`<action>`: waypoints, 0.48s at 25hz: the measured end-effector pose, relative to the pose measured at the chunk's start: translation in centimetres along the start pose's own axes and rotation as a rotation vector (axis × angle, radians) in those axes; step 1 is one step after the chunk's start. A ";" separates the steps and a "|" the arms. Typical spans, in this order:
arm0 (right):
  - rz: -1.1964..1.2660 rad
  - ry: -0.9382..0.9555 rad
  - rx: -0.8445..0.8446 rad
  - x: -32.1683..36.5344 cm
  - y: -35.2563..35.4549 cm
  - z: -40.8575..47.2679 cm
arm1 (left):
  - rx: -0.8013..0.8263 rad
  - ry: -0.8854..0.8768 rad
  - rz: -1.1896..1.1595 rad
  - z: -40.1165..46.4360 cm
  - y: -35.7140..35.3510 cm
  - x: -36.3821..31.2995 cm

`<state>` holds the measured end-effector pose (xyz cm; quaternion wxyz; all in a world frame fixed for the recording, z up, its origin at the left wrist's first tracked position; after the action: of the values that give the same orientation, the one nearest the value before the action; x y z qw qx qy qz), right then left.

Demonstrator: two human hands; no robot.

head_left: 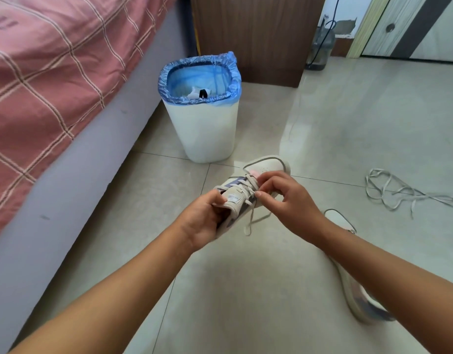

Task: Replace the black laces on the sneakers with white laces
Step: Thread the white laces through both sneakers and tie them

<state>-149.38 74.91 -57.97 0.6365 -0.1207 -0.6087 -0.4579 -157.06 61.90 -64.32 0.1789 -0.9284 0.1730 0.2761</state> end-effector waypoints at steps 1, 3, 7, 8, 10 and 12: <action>-0.016 0.063 -0.001 1.0 0.4 0.0 | 0.027 -0.033 0.013 -0.4 -0.1 -0.4; -0.056 0.239 -0.047 3.4 1.2 -0.2 | 0.076 -0.095 0.044 -1.4 -0.6 -1.2; -0.121 0.439 -0.196 6.1 2.2 -0.6 | 0.169 -0.183 0.061 -3.4 -1.8 -2.2; -0.133 0.460 -0.209 6.4 2.3 -0.7 | 0.186 -0.201 0.055 -3.8 -2.1 -2.4; -0.145 0.487 -0.242 6.9 2.6 -0.9 | 0.220 -0.254 0.053 -4.3 -2.6 -3.0; -0.141 0.509 -0.282 7.4 3.0 -1.2 | 0.239 -0.326 0.054 -4.6 -2.8 -3.7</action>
<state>-147.61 72.53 -50.51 0.7122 -0.0465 -0.3667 -0.5967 -156.76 63.19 -57.92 0.3058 -0.8386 0.1981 0.4050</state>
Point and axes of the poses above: each hand's wrist, its own z-axis towards the middle knuckle, its own y-axis out of the back of the hand, x = y × z, the point moved 9 cm from there along z, towards the middle knuckle, and after that the axes turned 15 degrees about -x, right-handed, at the moved point
